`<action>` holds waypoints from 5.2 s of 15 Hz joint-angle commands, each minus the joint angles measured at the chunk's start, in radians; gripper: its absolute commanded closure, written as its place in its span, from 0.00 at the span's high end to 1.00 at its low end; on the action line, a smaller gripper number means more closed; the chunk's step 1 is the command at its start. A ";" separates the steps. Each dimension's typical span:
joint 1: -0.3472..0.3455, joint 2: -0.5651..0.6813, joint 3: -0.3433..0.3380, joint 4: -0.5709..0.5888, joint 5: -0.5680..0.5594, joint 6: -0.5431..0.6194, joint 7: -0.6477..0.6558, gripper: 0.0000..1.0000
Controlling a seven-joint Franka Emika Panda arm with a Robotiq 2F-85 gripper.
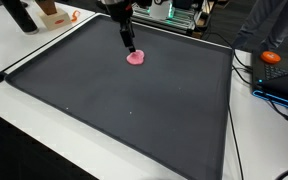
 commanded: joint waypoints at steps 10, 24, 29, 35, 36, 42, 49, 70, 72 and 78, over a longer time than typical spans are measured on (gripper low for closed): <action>-0.032 0.052 0.044 -0.072 0.077 0.063 -0.063 1.00; -0.020 0.112 0.048 -0.110 0.060 0.213 -0.091 0.27; -0.016 0.115 0.046 -0.107 0.050 0.212 -0.089 0.00; -0.014 0.113 0.045 -0.104 0.048 0.205 -0.079 0.01; -0.016 0.113 0.046 -0.103 0.052 0.200 -0.083 0.01; -0.016 0.099 0.045 -0.093 0.042 0.166 -0.079 0.40; -0.018 0.102 0.051 -0.015 -0.009 0.030 -0.143 0.92; 0.078 0.352 0.122 0.400 -0.367 -0.394 -0.789 1.00; 0.091 0.370 0.127 0.419 -0.420 -0.390 -0.844 1.00; 0.116 0.422 0.140 0.477 -0.549 -0.438 -1.000 1.00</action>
